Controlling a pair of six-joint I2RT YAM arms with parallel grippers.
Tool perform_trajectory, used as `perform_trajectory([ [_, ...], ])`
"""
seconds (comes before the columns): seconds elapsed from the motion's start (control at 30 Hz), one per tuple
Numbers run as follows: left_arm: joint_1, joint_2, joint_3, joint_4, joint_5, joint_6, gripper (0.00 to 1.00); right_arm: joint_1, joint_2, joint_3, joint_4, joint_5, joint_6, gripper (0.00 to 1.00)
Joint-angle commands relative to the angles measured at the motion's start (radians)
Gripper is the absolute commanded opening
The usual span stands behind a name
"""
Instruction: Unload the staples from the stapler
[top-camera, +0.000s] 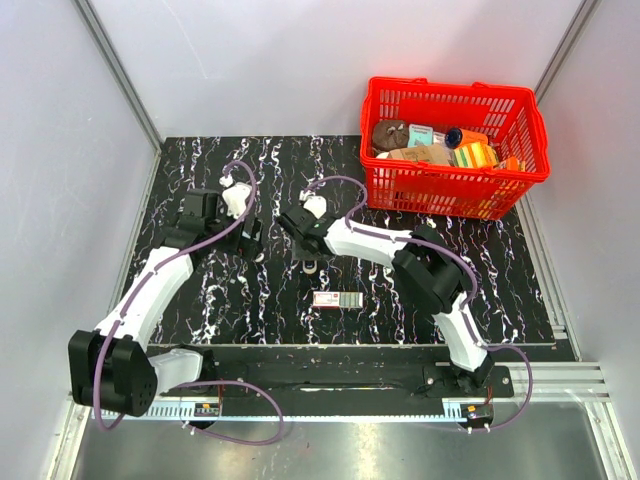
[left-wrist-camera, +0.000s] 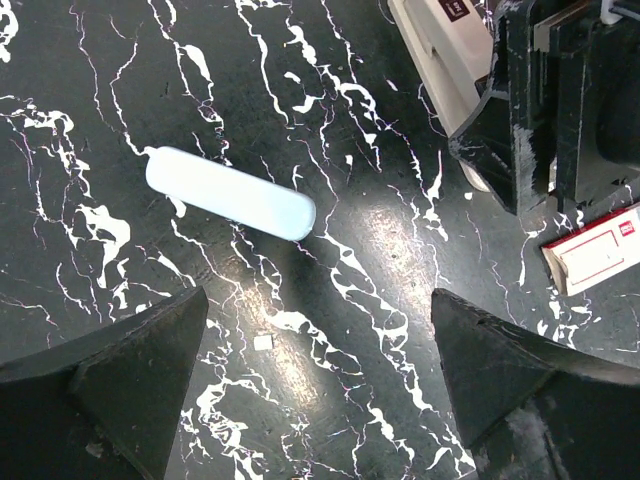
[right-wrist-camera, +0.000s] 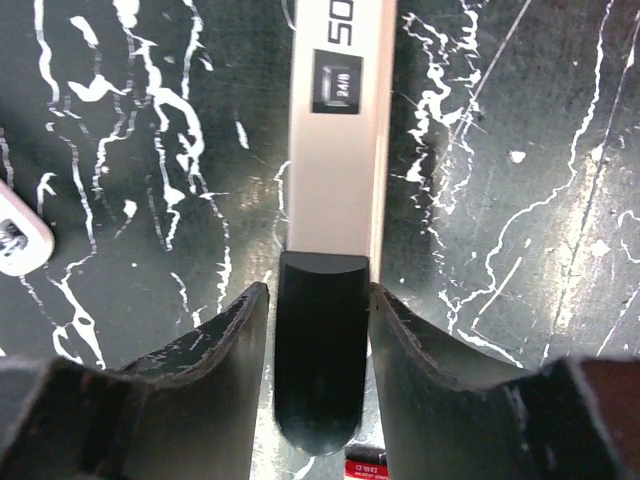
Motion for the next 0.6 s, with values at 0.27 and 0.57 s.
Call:
perform_trajectory([
  [0.27,-0.05,-0.036,-0.024,0.057,-0.12,0.006,0.94,-0.029,0.024,0.105,-0.075,-0.044,-0.057,0.44],
  [0.57,-0.056,-0.06,-0.033,0.058,-0.116,0.009,0.91,-0.046,0.048,0.154,-0.094,-0.048,-0.084,0.39],
])
